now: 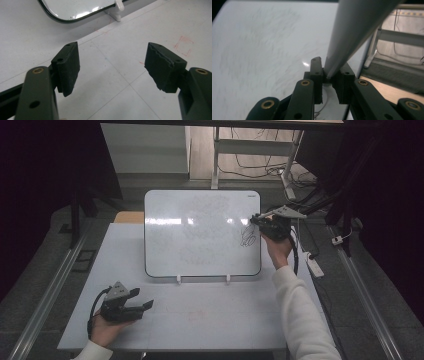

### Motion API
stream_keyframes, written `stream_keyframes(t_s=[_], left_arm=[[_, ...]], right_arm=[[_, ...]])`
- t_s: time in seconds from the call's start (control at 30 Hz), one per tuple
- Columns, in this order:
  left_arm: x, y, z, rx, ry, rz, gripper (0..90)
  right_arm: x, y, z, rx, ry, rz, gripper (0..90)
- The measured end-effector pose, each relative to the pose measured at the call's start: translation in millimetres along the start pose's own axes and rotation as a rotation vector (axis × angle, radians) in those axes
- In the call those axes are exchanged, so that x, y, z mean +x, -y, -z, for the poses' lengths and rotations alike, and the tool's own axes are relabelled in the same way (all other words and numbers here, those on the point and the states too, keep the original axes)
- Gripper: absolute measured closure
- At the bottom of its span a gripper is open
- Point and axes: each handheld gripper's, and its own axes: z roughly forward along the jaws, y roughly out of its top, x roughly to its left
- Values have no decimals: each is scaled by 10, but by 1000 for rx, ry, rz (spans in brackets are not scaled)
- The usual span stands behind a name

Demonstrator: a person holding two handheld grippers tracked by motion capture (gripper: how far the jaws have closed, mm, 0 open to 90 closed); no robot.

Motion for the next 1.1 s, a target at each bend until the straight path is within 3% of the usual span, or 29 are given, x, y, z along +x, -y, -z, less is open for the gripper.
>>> stream_keyframes(t_s=[0.1,0.13,0.17,0.2,0.23,0.3,0.37,0.43,0.5,0.53,0.6,0.63,0.67,0.73,0.8,0.83,0.87,0.9,1.0,1.03,1.07,1.1], left_arm=[[15,1,-9,3,0,2,293],[20,2,-19,6,-1,5,293],[26,3,-27,9,2,5,293],[24,4,-33,13,2,5,293],[18,3,-34,13,1,2,293],[1,1,-23,8,0,-1,293],[-4,1,-10,4,-1,-2,293],[7,4,-7,2,-1,1,293],[24,10,-14,8,-1,4,293],[30,12,-18,8,-1,5,293],[33,12,-28,10,2,8,293],[29,8,-30,12,1,5,293],[22,5,-30,11,1,2,293],[3,1,-19,7,1,-3,293],[6,1,-16,4,0,-2,293],[13,1,-21,6,1,2,293],[22,1,-27,8,2,4,292],[24,3,-32,10,1,5,293],[6,5,-30,11,1,1,293],[0,3,-25,9,1,0,293],[-6,0,-21,6,1,0,293],[-6,-1,-18,4,1,-1,293]], right_arm=[[294,136,-86,86,-138,107,778],[294,136,-86,86,-138,107,778],[331,118,-88,101,-127,165,778],[331,118,-88,101,-127,165,778],[269,83,-76,72,-95,138,778],[74,-3,-33,9,-9,56,778],[-65,-44,-7,-25,24,-4,777],[-30,-29,-7,-21,22,11,777],[99,34,-30,36,-54,63,778],[186,87,-13,79,-74,159,778],[152,73,6,81,-68,154,778],[81,53,33,56,-38,115,778],[-60,40,85,9,16,26,778],[-66,65,88,-2,13,1,778],[180,177,20,60,-92,80,778],[180,177,20,60,-92,80,778],[267,210,-1,86,-124,120,778],[274,190,2,99,-124,142,778],[49,105,61,17,-16,28,778],[49,105,61,17,-16,28,778],[25,104,56,10,-24,-7,778],[72,118,42,18,-33,4,778]])
